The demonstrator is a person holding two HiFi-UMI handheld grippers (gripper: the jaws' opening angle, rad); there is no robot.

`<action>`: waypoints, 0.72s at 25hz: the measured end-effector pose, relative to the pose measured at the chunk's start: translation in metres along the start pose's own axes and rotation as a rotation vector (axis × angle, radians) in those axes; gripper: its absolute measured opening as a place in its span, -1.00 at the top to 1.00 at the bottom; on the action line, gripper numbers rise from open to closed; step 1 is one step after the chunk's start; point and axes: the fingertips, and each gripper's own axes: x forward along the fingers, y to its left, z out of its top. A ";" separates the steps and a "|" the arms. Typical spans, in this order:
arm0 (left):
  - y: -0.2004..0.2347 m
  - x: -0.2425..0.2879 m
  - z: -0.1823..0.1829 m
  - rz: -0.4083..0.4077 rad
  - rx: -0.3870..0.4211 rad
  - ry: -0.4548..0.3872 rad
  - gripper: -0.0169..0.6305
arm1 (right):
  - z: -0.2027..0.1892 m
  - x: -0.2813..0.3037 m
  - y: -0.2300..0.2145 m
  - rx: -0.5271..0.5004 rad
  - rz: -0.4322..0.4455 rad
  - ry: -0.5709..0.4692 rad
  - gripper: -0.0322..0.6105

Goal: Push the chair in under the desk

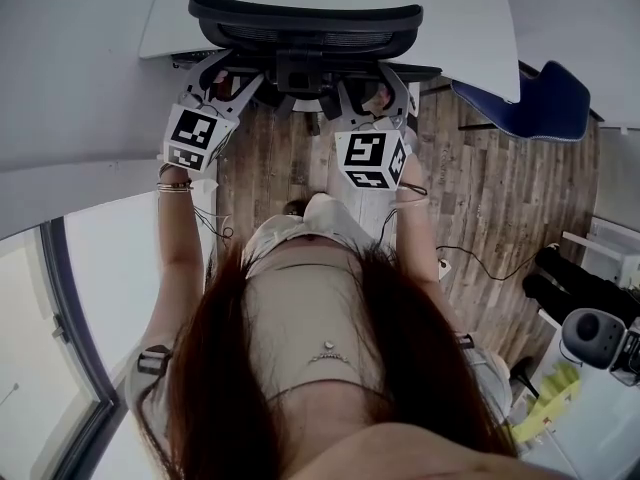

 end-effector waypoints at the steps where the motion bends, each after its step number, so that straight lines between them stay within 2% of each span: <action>1: 0.000 0.001 0.001 -0.001 -0.001 -0.004 0.25 | 0.000 0.001 -0.001 0.000 -0.001 -0.001 0.13; 18: 0.010 0.011 0.006 0.007 0.001 -0.026 0.25 | 0.005 0.010 -0.007 0.003 -0.011 -0.008 0.13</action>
